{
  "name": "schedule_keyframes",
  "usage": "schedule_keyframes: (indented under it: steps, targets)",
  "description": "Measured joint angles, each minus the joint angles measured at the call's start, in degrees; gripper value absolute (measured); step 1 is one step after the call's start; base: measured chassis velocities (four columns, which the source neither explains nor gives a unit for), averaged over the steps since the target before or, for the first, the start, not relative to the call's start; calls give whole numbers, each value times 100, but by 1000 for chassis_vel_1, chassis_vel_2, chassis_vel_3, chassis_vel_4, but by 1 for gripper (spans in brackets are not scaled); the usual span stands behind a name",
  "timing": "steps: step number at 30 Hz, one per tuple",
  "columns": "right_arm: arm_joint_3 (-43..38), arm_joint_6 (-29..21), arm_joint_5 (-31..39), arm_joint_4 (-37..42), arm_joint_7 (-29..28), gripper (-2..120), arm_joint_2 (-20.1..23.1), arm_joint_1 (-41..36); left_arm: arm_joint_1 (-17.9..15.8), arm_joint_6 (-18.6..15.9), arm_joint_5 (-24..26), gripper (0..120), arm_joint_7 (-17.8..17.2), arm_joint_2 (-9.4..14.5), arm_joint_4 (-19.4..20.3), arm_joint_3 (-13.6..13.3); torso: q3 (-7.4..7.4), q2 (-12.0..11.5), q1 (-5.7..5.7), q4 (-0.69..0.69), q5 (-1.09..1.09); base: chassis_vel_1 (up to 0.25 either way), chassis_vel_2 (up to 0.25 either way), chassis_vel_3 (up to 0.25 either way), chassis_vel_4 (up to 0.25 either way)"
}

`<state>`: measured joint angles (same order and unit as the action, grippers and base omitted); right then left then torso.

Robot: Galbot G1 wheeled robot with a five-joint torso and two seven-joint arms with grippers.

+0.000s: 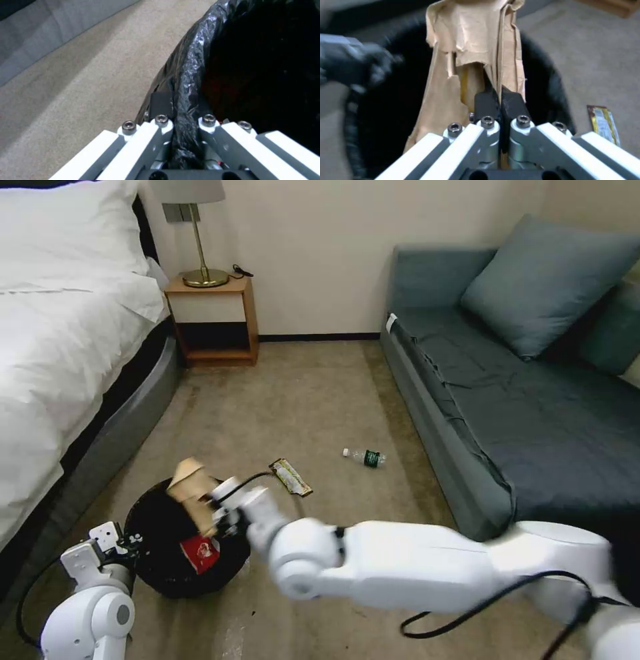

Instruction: Pick up the trash bin, then pick up the garbage on the floor and place it into the trash bin.

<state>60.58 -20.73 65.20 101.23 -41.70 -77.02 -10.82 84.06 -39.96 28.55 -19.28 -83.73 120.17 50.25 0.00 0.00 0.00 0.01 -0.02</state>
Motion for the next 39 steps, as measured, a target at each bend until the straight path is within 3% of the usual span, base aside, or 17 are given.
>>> schedule_keyframes:
  steps: [4, 6, 14, 16, 22, 25, 27, 31, 32, 36, 39]
  targets:
    - [155, 3, -161, -343, -12, 1, -167, 9, 23, 0, 1, 3, 1, -24, 34, 9, 0, 0, 0, -2, 1, 0, 0, 0, 0]
    - [213, -7, -183, -430, -7, 12, -209, 14, 25, 4, 0, 3, 2, -34, 36, 14, 0, 0, 0, -2, 1, 0, 0, 0, 0]
    - [314, -39, -165, -421, -4, 35, -251, 29, 25, 12, 3, 3, 4, -44, 42, 20, 0, 0, 0, -2, 2, 0, 0, 0, 0]
    - [312, -42, -139, -357, -33, 48, -234, 66, 23, 17, 10, 3, 5, -44, 43, 25, 0, 0, 0, -2, 2, 0, 0, 0, 0]
    - [7, -36, -144, -80, -128, 65, -46, 150, 28, 23, 28, 3, 11, -45, 51, 42, 0, 0, 0, -1, 2, 0, 0, 0, 0]
    - [-492, 11, -337, 355, -84, 80, 421, 208, 29, 25, 53, 3, 15, -28, 61, 78, 0, 0, 0, -1, 3, 0, 0, 0, 0]
    - [-636, 30, -383, 446, -51, 82, 556, 196, 30, 25, 59, 3, 16, -22, 64, 87, 0, 0, 0, 0, 3, 0, 0, 0, 0]
    - [-2278, 501, -1000, 1091, 532, 99, 1899, -479, 40, 26, 90, 3, 16, 6, 88, 127, 0, 0, 0, -6, 5, 0, 0, 0, 0]
    - [-2278, 501, -1000, 1091, 532, 99, 1899, -479, 40, 26, 90, 3, 16, 6, 88, 127, 0, 0, 0, -6, 5, 0, 0, 0, 0]
    - [-4299, 937, -2214, 1694, 1159, 100, 2521, -2189, 49, 85, 76, 3, 34, 10, 41, 125, 0, 0, 0, -2, 6, 0, 0, 0, 0]
    - [-4913, 1012, -2618, 1938, 1235, 100, 2606, -2855, 51, 110, 58, 3, 48, 11, 16, 123, -1, 0, 0, -3, 5, 0, 0, 0, 0]
